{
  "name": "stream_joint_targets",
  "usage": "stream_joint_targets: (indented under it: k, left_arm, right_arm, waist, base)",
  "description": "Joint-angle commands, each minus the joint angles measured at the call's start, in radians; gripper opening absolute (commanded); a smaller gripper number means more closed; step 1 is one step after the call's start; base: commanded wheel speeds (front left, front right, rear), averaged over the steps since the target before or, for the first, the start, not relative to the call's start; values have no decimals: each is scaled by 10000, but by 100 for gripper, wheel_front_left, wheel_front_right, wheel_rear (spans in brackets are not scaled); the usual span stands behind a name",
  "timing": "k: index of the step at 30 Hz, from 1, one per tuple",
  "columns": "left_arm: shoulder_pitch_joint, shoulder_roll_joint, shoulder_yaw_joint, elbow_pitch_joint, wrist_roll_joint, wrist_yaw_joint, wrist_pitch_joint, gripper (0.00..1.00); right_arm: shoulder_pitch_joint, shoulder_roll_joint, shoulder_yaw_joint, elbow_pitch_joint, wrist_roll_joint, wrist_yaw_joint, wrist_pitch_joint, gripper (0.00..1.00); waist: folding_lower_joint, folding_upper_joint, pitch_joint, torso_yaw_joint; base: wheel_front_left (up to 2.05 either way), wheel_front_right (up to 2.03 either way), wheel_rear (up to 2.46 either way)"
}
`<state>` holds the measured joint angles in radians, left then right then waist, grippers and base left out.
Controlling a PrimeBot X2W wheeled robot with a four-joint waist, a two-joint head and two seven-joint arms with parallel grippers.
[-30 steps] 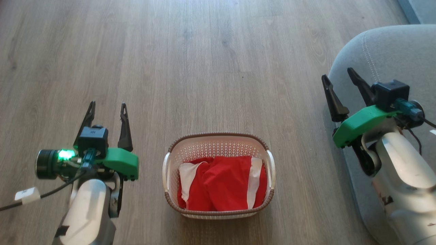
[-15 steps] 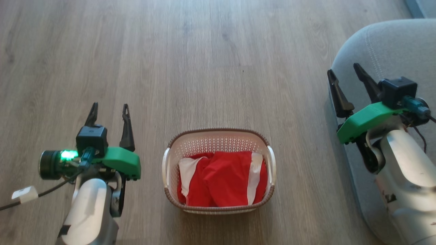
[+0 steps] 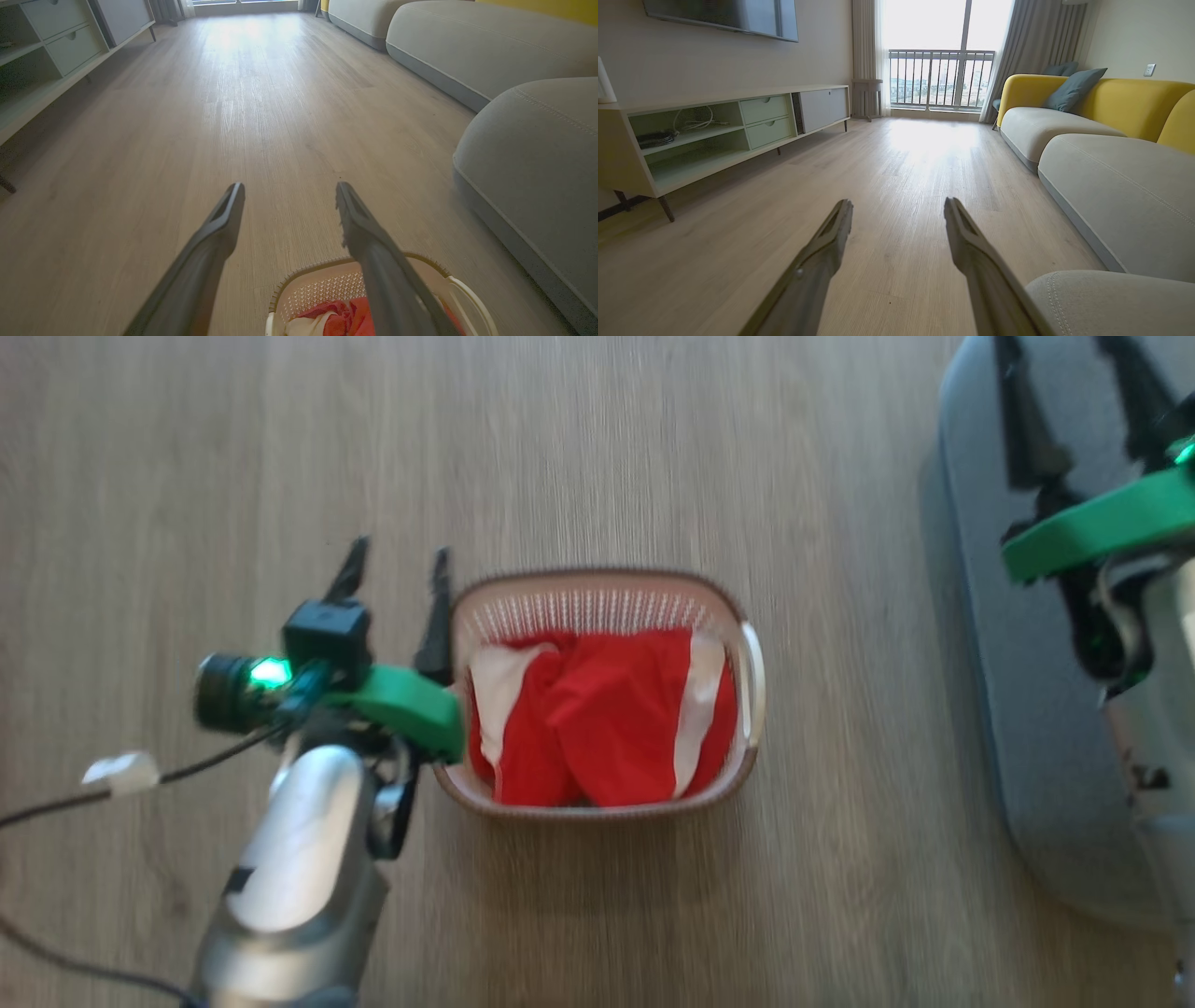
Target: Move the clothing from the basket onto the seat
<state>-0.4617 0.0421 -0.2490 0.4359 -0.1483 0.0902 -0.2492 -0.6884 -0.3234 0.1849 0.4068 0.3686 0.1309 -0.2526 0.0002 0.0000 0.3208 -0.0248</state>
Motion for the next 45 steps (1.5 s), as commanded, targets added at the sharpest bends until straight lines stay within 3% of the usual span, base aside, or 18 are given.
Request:
stream_joint_targets:
  k: [1, 7, 13, 20, 31, 38, 42, 43, 44, 45]
  left_arm:
    - [-563, 87, -184, -258, -290, 72, -126, 100]
    - [-1526, 84, -2064, 154, -1232, 189, -126, 100]
    - [-2632, 83, -3649, 946, -1901, -218, -126, 100]
    - [-4160, 82, -5105, 2450, -1890, -316, -126, 100]
    - [-6172, 82, -6700, 5620, -1560, -261, -126, 100]
    - [-6944, 82, -7704, 7281, -1221, 300, 730, 100]
    - [-7068, 82, -7999, 7556, -1292, 499, 1317, 100]
    - [-7073, 82, -8023, 7549, -1360, 517, 1347, 84]
    - [-7075, 82, -8047, 7530, -1427, 515, 1337, 0]
    - [-7063, 82, -8030, 7486, -1534, 532, 1279, 0]
  right_arm:
    - [-379, -162, -4, -558, 57, -2, -91, 100]
    - [-1054, -466, -269, -1675, 157, -2, -91, 100]
    - [-1683, -692, -485, -2566, 277, -2, -91, 100]
    - [-2280, -854, -586, -3240, 411, -2, -91, 100]
    - [-2464, -517, -590, -3592, 503, -2, -91, 100]
    - [-2060, -360, -679, -3592, 479, -2, -92, 100]
    - [-1921, -303, -698, -3589, 504, -2, -92, 100]
    - [-1906, -281, -699, -3582, 504, -2, -92, 100]
    - [-1897, -261, -699, -3567, 501, -2, -92, 100]
    - [-1893, -241, -694, -3547, 498, -2, -92, 100]
  waist:
    - [-2, 0, 1414, -191]
    - [-2, 0, 3273, -463]
    - [-2, 0, 4835, -738]
    - [-2, 0, 6234, -1078]
    - [-2, 0, 7317, -1844]
    - [-2, 0, 7371, -2121]
    - [-2, 0, 7384, -2208]
    - [-2, 0, 7383, -2215]
    - [-2, 0, 7379, -2218]
    - [-2, 0, 7369, -2214]
  base:
    - [0, 0, 0]
    - [0, 0, 0]
    - [0, 0, 0]
    - [0, 0, 0]
    - [0, 0, 0]
    - [0, 0, 0]
    - [0, 0, 0]
    - [0, 0, 0]
    - [0, 0, 0]
    - [0, 0, 0]
